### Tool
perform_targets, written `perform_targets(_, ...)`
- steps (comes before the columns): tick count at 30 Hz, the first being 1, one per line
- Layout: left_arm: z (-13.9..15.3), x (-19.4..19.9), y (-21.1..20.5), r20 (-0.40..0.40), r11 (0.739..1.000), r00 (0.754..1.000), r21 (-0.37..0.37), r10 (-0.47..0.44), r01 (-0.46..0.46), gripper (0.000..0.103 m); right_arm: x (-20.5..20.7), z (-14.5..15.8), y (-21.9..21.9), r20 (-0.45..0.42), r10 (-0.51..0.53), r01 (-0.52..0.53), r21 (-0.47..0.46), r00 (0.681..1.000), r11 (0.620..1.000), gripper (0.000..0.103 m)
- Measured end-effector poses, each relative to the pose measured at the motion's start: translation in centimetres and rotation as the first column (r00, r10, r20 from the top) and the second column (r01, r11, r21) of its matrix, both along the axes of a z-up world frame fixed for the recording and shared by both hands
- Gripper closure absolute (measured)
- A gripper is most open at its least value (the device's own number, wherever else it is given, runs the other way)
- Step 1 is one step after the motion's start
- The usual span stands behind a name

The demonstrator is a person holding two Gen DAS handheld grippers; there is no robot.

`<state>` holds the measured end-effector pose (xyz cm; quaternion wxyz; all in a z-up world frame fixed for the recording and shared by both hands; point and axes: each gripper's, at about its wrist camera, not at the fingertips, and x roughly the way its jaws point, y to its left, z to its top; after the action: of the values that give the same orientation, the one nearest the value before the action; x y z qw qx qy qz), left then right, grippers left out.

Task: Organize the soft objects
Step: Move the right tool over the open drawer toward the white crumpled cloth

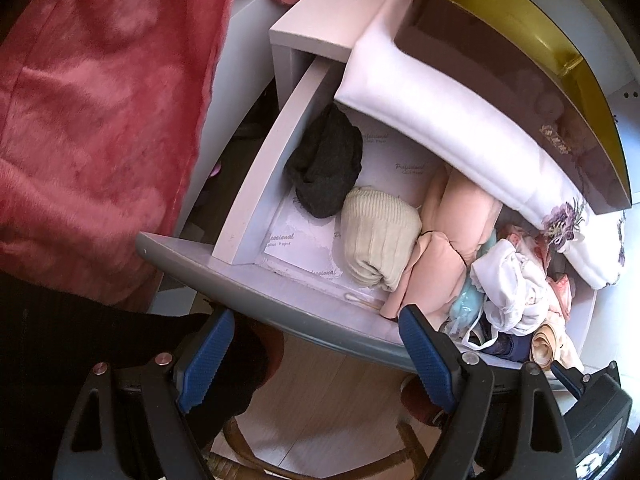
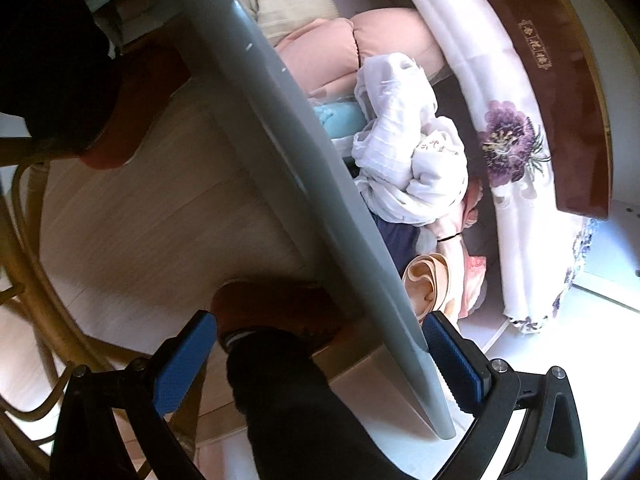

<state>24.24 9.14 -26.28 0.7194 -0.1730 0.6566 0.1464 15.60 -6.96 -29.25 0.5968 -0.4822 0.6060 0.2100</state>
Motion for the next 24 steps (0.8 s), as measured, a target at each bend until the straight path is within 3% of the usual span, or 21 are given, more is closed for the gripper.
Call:
perform_targets(11, -1.2, 2.7, -0.8, -0.051, 1.0, 0.999, 0.008, -0.005, 0.005, 0.016, 0.1, -0.1, 0.6, -0.092, 0.044, -0.042, 0.022, 0.995, 0.999, 0.0)
perform_targets(24, -2.6, 6.7, -1.5, -0.12, 1.0, 0.993, -0.011, -0.015, 0.014, 0.017, -1.3, 1.3, -0.4, -0.13, 0.049, -0.04, 0.07, 0.99, 0.997, 0.0)
